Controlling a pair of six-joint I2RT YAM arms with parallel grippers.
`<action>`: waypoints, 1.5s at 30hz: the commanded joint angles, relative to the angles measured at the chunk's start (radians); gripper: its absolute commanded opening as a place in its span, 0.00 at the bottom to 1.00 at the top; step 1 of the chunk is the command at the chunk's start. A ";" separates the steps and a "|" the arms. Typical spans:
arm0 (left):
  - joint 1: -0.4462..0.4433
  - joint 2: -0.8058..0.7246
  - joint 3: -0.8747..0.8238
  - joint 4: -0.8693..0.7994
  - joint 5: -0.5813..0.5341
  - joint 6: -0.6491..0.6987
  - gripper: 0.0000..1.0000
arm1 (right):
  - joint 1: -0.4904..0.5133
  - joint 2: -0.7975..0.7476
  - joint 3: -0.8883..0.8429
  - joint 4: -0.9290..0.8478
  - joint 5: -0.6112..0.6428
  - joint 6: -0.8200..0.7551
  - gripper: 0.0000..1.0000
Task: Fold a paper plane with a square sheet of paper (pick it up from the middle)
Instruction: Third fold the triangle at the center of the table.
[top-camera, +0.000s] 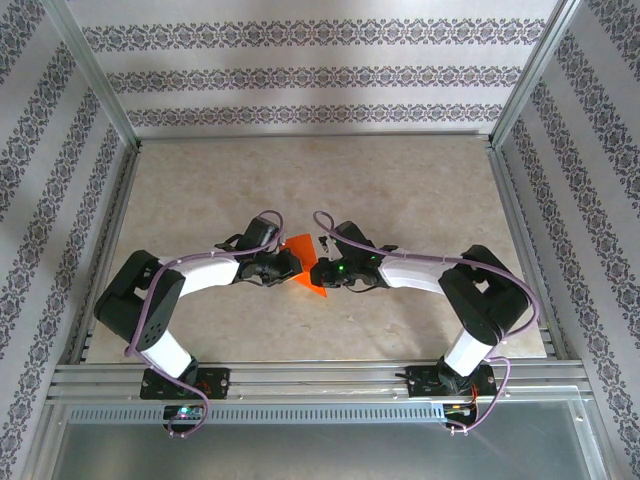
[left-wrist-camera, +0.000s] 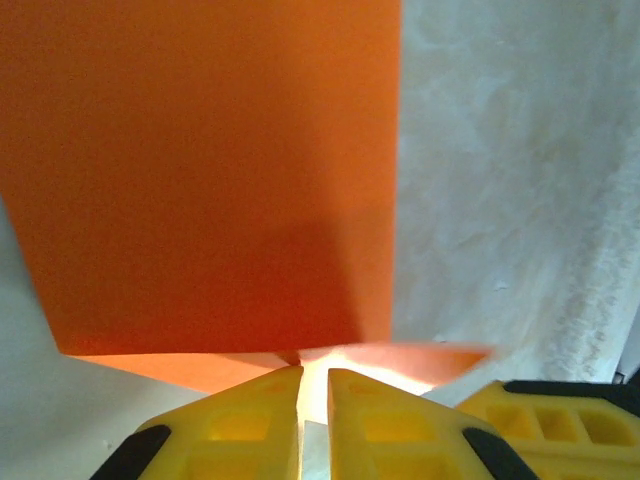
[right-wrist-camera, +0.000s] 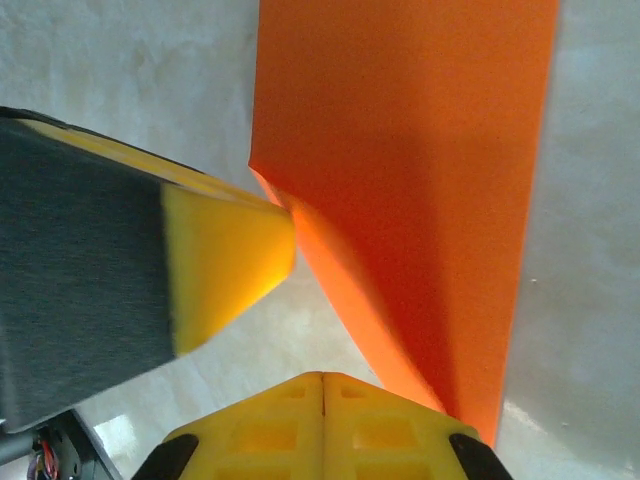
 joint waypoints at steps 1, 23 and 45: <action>-0.010 0.016 0.007 0.037 -0.006 -0.005 0.14 | 0.016 0.039 0.034 -0.053 0.040 -0.023 0.05; -0.011 0.110 0.064 -0.126 -0.107 -0.019 0.06 | 0.013 0.116 0.094 -0.104 0.045 -0.052 0.04; -0.010 0.169 0.142 -0.298 -0.151 0.012 0.06 | -0.009 -0.053 -0.155 -0.130 0.026 -0.076 0.04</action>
